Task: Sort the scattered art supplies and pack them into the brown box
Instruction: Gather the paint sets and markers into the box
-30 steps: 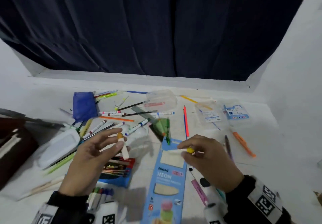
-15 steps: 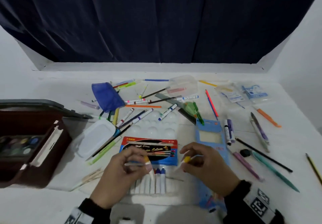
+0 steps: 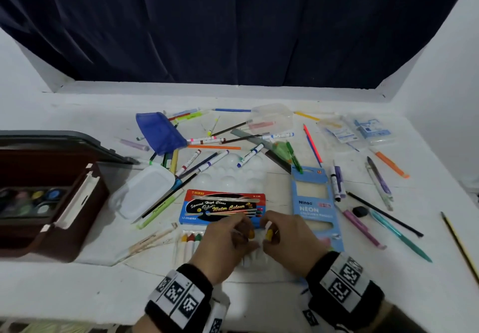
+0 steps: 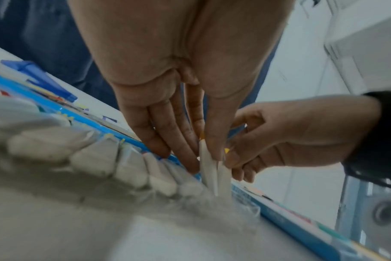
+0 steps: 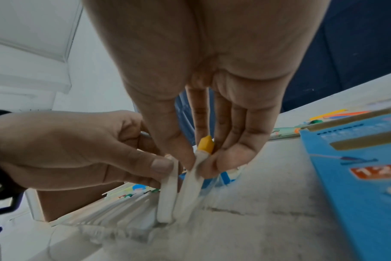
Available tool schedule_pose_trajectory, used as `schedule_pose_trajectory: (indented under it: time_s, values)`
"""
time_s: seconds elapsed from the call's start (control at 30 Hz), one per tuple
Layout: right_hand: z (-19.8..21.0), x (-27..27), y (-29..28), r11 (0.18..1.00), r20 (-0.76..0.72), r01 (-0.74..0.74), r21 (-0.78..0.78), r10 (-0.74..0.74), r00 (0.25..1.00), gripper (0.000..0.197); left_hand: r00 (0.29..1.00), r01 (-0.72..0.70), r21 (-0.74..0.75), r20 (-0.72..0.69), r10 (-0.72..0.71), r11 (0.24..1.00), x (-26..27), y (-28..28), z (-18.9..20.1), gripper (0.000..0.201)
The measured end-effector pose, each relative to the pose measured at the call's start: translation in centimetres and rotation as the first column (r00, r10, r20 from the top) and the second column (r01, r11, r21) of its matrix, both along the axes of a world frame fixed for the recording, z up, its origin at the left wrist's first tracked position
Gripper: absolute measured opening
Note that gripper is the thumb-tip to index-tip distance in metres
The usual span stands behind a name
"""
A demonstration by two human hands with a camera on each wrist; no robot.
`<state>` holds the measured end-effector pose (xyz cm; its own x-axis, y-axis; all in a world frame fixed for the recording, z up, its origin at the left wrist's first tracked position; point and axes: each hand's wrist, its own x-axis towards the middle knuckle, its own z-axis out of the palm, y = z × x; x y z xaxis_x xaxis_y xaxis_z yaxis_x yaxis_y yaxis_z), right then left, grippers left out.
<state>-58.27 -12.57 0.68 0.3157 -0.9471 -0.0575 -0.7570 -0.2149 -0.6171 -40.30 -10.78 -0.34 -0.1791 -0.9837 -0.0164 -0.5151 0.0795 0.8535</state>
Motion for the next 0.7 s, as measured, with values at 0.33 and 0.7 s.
schedule_pose_trajectory:
  time_s: [0.33,0.7]
  values:
    - [0.2,0.2,-1.1,0.998,-0.004,-0.042,0.04,0.042,0.999,0.027,0.815,0.102,-0.054,0.578,-0.052,0.993,-0.9,-0.6,0.5,0.036]
    - [0.0,-0.2,-0.9,0.981,-0.166,-0.19,0.028,0.192,0.967,0.038,0.697,0.124,-0.025,0.714,-0.07,0.992,0.8,1.7,0.7,0.053]
